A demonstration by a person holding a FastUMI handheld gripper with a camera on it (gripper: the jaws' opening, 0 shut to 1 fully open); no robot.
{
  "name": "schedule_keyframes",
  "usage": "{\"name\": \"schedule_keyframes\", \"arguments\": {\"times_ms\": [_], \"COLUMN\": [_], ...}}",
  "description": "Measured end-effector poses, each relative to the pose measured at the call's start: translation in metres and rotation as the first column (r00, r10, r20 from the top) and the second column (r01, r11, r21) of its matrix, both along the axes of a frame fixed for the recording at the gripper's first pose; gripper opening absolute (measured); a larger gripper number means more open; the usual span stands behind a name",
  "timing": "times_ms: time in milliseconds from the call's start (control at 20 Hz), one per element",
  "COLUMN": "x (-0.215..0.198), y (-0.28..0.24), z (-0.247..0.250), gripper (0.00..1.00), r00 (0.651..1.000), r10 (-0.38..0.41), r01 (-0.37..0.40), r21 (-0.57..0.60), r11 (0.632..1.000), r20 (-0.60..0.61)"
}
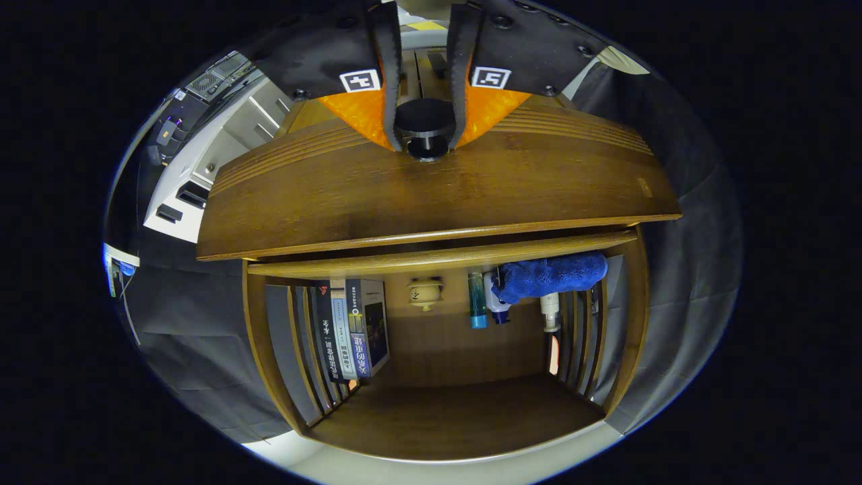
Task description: Pull open the drawer, take out the items inside it, and place them on the countertop above the cabinet.
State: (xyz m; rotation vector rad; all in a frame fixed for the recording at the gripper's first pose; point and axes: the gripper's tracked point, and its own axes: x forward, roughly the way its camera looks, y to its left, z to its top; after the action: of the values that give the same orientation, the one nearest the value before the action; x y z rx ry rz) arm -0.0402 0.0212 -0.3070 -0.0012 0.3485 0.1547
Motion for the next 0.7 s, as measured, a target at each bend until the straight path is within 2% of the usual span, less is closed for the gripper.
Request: {"name": "schedule_keyframes", "arguments": {"times_ms": [700], "x": [-0.062], "y": [-0.013], "z": [0.000], "gripper": [0.34], "r00": [1.000], "r10": [-0.021], "r01": [0.022], "r21": [-0.051], "r11": [0.998], "r20": [0.017]}}
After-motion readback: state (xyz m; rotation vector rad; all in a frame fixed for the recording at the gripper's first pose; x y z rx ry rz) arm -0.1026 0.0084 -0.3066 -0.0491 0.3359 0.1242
